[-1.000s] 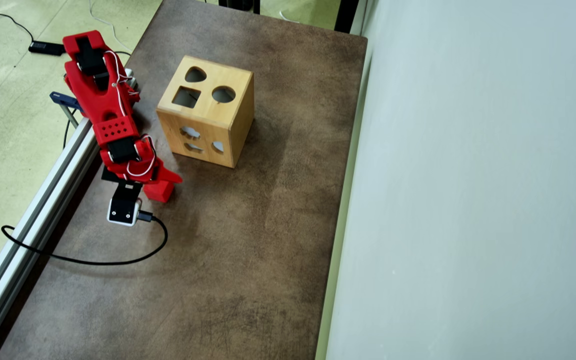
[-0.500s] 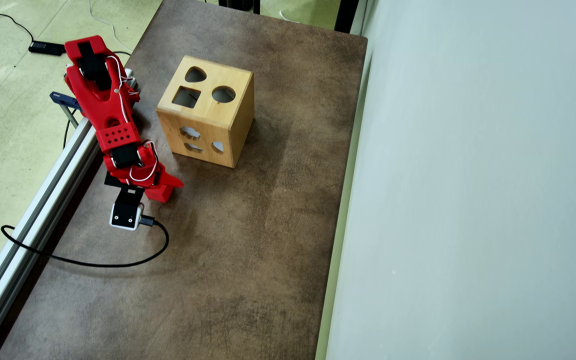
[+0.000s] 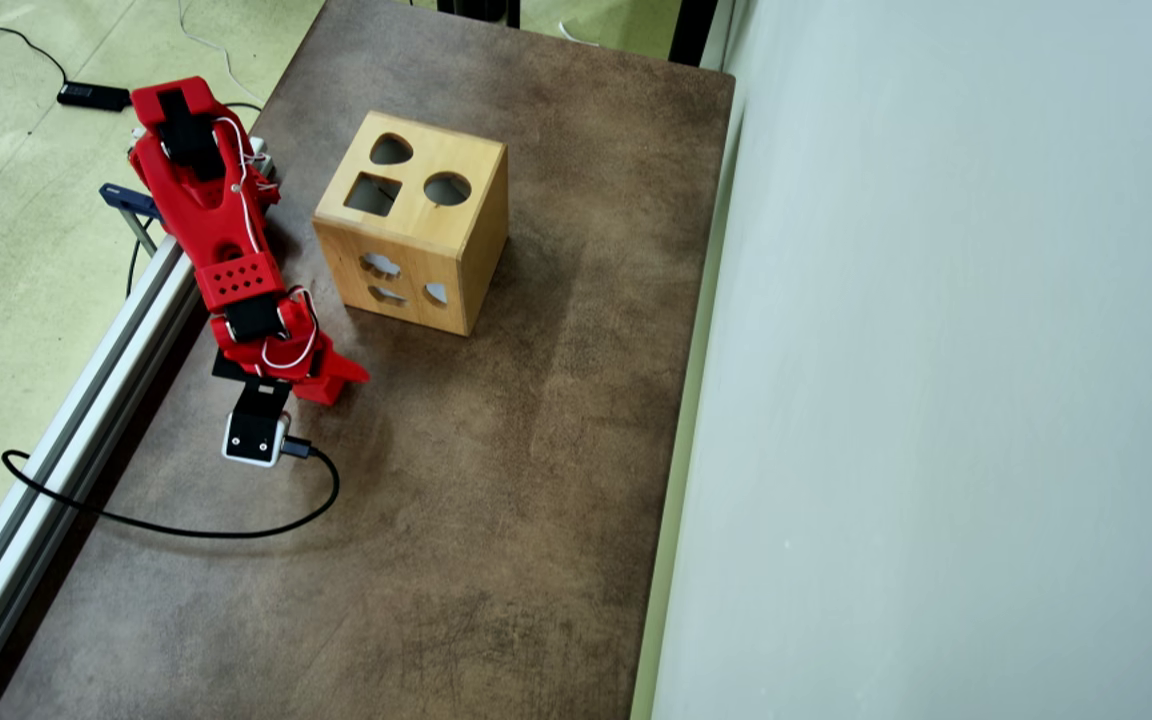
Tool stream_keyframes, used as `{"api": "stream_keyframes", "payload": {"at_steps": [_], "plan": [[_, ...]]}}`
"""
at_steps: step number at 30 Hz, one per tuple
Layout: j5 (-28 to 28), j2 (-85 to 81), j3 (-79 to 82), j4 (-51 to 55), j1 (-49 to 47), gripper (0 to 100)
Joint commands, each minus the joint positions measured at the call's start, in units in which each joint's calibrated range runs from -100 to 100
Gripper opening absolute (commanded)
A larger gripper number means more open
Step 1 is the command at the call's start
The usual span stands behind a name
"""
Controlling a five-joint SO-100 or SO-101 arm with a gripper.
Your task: Pick and place the red cube on the square hole
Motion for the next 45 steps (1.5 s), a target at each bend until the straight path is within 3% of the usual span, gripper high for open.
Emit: {"api": "stream_keyframes", "payload": {"at_steps": [1, 8, 21, 33, 45], "plan": [[-0.1, -0.6, -1.2, -0.6, -0.3, 38], [-0.2, -0.6, -1.9, -0.6, -0.3, 27], [-0.2, -0.6, -1.9, -0.6, -0.3, 26], [-0.2, -0.8, -2.0, -0.6, -0.3, 3], [-0.2, -7.0, -2.1, 0.3, -0.2, 4]]}}
